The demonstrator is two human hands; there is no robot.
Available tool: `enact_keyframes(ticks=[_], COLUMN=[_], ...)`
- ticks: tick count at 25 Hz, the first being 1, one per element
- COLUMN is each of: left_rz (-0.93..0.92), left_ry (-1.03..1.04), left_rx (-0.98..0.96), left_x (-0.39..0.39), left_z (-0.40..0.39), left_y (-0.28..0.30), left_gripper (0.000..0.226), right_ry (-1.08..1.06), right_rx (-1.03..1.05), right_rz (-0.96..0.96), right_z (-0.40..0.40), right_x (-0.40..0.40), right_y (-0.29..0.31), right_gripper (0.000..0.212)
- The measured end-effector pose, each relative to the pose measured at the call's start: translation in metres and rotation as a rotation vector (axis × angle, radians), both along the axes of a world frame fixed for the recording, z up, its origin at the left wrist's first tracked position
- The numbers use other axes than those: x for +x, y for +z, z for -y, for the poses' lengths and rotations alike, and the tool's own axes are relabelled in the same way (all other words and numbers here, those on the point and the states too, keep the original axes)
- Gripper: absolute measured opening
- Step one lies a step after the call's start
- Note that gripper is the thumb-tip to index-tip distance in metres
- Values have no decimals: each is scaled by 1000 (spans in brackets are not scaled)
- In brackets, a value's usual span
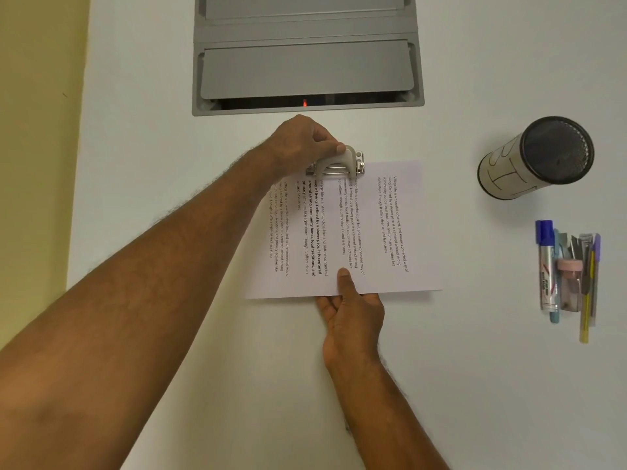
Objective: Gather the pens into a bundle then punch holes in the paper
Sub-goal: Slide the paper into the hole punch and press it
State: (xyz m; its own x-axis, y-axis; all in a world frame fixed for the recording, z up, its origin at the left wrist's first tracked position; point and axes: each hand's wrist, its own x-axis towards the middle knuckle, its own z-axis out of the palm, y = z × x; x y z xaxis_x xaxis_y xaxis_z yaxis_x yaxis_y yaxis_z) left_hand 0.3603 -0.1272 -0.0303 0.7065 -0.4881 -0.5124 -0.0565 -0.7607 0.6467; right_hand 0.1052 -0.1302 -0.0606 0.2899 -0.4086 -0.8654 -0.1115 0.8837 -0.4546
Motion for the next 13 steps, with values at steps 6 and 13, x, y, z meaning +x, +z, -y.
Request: enact_keyframes(ticks=[6, 13], left_rz=[12, 75], left_ry=[8, -28], left_rx=[-6, 8], left_x=[4, 7], left_z=[-1, 3], left_y=[-8, -14], left_gripper=[26, 21], right_ry=[0, 8], right_rx=[-3, -2], right_rz=[-17, -32], right_z=[-1, 0], right_x=[3, 2], right_y=[0, 0], right_gripper=[30, 27])
